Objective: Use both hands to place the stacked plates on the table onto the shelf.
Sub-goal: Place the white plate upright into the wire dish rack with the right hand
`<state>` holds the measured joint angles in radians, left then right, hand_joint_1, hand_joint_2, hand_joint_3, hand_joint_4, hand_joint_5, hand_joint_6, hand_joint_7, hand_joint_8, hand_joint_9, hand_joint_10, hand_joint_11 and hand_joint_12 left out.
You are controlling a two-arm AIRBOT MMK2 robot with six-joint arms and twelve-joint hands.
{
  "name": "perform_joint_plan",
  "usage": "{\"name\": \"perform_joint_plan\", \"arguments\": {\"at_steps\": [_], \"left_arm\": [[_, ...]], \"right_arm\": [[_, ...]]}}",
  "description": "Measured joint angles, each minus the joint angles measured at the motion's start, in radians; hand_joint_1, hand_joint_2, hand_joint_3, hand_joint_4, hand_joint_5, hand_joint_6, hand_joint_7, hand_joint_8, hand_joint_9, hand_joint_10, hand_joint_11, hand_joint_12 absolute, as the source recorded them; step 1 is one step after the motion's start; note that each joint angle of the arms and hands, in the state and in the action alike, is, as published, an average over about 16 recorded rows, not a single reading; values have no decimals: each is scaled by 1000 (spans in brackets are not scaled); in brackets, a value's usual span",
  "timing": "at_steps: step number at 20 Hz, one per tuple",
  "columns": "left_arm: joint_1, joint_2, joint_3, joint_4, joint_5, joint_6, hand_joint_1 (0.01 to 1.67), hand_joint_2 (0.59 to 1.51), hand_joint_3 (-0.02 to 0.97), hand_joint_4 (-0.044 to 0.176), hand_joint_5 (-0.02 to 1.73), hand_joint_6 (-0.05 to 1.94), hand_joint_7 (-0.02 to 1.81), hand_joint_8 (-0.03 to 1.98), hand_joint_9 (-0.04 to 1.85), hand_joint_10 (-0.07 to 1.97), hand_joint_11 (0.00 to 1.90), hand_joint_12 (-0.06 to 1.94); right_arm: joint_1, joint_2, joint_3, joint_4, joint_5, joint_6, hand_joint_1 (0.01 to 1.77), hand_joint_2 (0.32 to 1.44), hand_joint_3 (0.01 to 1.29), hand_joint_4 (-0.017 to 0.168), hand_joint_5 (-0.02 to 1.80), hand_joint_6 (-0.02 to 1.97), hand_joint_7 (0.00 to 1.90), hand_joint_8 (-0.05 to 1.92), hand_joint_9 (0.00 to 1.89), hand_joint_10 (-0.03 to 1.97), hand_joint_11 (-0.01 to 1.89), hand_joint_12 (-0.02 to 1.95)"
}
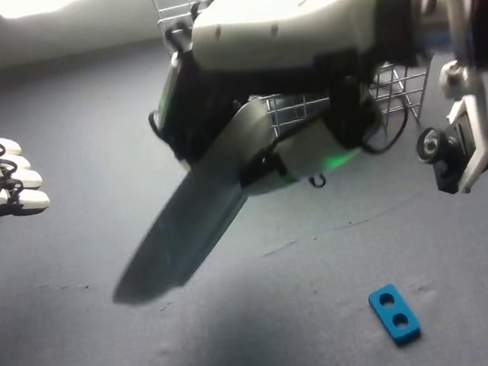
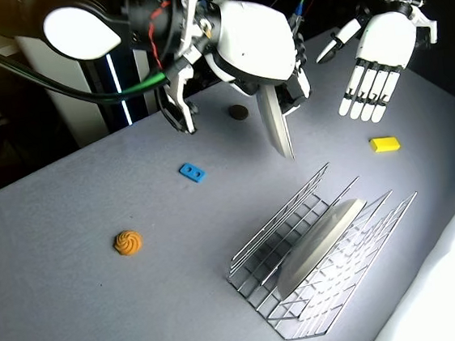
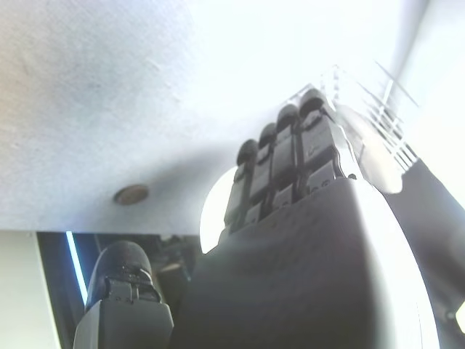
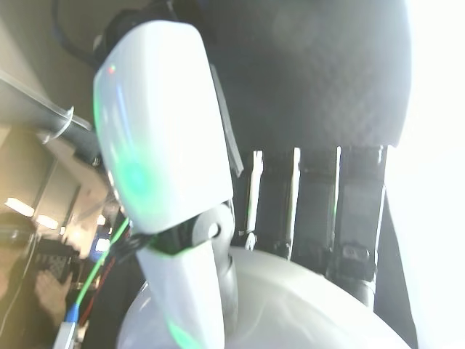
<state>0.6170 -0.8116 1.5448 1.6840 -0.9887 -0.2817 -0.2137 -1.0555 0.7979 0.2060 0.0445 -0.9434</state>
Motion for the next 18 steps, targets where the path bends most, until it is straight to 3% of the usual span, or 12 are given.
{"name": "perform_joint_plan", "arguments": {"at_steps": [10, 18], "left_arm": [[2, 0, 0, 2, 1, 0, 16, 1074, 11, 2, 20, 12, 12, -6, 18, 16, 14, 4], [4, 0, 0, 2, 2, 0, 16, 1075, 11, 2, 20, 12, 12, -6, 18, 16, 14, 4]], "right_arm": [[128, 67, 38, 276, -60, 17, 1377, 1047, 14, -7, 887, 984, 1001, 916, 928, 1102, 696, 1087], [137, 88, 98, 325, -24, 23, 1383, 1054, 14, -7, 880, 907, 1005, 915, 960, 1060, 699, 1099]]}}
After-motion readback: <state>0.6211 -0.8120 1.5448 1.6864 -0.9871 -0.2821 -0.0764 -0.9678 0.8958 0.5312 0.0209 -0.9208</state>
